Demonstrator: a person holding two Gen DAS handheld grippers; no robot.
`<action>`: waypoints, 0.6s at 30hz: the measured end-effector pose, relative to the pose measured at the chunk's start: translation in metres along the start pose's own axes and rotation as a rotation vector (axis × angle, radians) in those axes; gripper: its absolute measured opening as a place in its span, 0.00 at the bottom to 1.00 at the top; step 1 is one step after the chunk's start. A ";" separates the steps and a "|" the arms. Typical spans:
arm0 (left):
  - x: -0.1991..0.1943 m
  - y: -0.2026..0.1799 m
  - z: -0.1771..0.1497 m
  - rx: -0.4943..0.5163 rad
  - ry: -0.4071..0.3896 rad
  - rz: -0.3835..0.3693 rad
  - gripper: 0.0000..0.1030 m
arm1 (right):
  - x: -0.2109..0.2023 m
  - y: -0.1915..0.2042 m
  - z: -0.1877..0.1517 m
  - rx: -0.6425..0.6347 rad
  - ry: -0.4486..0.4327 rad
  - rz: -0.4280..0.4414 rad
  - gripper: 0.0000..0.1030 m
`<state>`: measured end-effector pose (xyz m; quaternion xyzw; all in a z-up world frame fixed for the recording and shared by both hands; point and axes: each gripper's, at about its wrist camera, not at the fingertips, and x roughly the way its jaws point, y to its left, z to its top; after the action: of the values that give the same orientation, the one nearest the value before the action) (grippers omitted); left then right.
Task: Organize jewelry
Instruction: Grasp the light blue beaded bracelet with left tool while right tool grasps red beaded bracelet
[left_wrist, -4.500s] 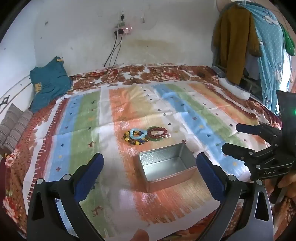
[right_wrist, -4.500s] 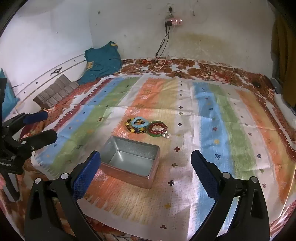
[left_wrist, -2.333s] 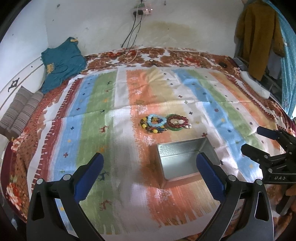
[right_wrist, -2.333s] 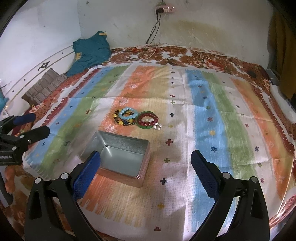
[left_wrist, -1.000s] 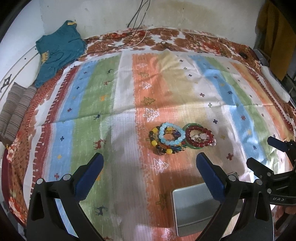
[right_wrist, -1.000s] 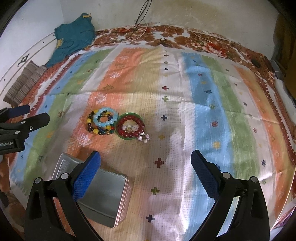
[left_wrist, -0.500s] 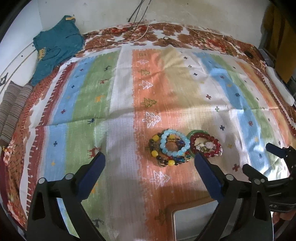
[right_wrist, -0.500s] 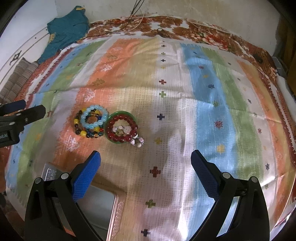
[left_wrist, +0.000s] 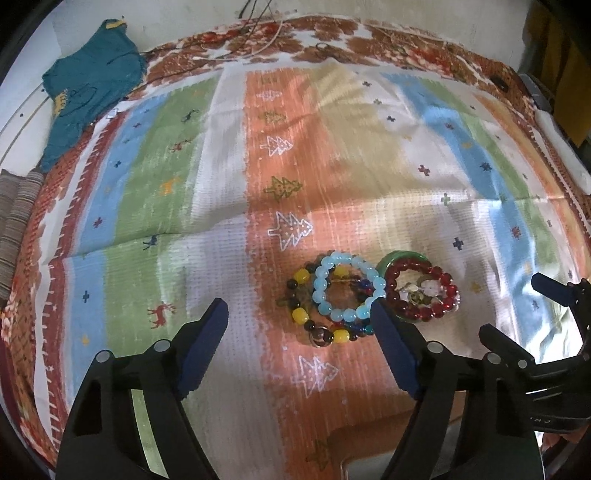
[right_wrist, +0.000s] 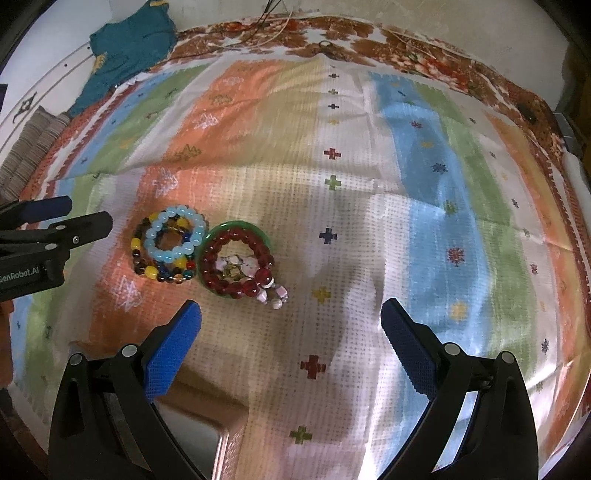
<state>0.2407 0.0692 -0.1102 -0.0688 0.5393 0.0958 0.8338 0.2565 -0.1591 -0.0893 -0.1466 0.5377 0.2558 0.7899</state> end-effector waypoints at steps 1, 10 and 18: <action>0.004 0.000 0.002 0.003 0.009 -0.002 0.73 | 0.003 0.000 0.001 0.002 0.005 0.001 0.96; 0.022 -0.008 0.009 0.037 0.050 -0.010 0.64 | 0.018 0.004 0.009 -0.001 0.032 0.008 0.87; 0.037 -0.011 0.012 0.058 0.076 -0.010 0.51 | 0.025 0.006 0.016 0.002 0.037 0.012 0.84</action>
<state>0.2688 0.0638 -0.1391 -0.0508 0.5729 0.0735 0.8148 0.2726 -0.1396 -0.1057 -0.1473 0.5534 0.2574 0.7784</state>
